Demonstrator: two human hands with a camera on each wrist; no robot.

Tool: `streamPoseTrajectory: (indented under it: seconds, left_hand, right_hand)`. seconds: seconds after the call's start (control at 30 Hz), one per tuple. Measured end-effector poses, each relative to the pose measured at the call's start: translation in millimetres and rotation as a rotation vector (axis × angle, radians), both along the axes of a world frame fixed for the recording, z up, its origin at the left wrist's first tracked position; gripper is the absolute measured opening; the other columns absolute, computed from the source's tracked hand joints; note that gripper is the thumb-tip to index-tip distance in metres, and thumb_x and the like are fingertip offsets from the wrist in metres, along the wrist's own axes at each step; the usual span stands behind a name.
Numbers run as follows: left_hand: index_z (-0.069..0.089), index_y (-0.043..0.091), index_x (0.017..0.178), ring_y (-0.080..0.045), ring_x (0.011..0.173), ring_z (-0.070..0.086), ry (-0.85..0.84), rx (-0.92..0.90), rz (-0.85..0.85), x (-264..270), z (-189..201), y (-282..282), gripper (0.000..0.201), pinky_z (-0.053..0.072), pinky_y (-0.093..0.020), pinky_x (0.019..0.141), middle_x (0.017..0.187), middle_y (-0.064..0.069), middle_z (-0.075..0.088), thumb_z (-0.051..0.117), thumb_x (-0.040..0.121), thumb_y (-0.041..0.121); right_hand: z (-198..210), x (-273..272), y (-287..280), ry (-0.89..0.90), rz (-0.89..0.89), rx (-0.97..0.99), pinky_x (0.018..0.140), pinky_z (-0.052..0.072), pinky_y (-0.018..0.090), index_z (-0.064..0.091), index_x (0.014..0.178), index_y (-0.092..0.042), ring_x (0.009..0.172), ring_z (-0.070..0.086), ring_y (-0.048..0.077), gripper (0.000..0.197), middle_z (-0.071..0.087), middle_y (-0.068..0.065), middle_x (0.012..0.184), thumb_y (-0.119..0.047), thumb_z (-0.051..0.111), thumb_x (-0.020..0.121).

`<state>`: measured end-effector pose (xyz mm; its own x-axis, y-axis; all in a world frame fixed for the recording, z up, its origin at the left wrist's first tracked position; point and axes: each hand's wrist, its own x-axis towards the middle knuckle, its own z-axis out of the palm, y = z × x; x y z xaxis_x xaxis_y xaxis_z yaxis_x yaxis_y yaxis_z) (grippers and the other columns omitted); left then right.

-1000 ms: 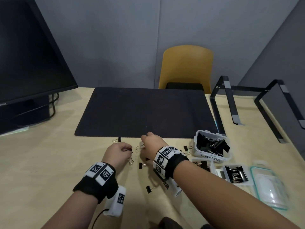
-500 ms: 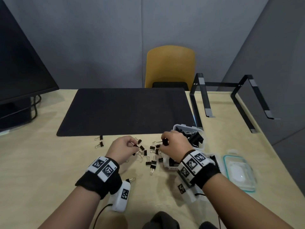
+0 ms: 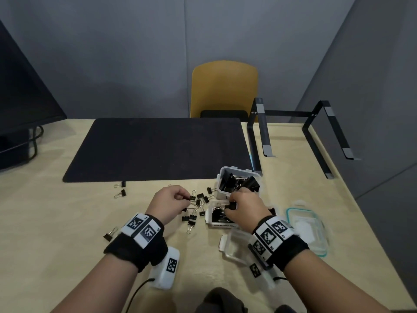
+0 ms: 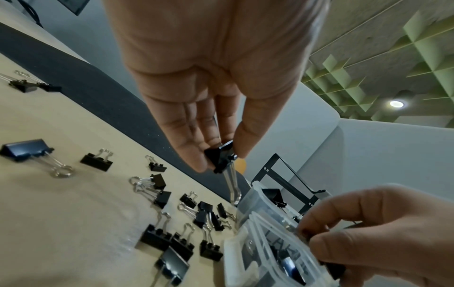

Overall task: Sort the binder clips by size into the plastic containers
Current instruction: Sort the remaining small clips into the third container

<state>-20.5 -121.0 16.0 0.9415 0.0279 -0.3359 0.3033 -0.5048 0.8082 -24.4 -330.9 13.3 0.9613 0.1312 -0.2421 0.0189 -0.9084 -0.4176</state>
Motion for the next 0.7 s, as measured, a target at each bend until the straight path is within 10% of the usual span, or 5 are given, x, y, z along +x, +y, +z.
streamPoseTrajectory:
  seconds: [0.37,0.7]
  left_hand:
    - [0.067,0.023,0.079,-0.029,0.08,0.067,-0.026,-0.032,0.006,-6.6,-3.6,-14.0,0.019,0.056,-0.047,0.08,0.076,-0.003,0.063,0.068,0.079,0.004]
    - [0.067,0.021,0.084,-0.014,0.073,0.063,-0.043,-0.021,-0.004,-7.0,-0.5,-28.8,0.017,0.056,-0.034,0.079,0.077,0.0,0.065,0.073,0.077,0.007]
  right_hand:
    - [-11.9,-9.0,-10.8,-0.01,0.19,0.053,0.098,0.045,0.029,0.058,0.125,-0.025,0.108,0.054,0.018,0.038,0.053,0.0,0.116,-0.013,0.054,0.089]
    - [2.1,-1.1,-36.7,-0.031,0.086,0.119,0.083,0.05,0.028,0.062,0.116,-0.021,0.089,0.06,0.016,0.026,0.056,-0.001,0.105,-0.02,0.054,0.092]
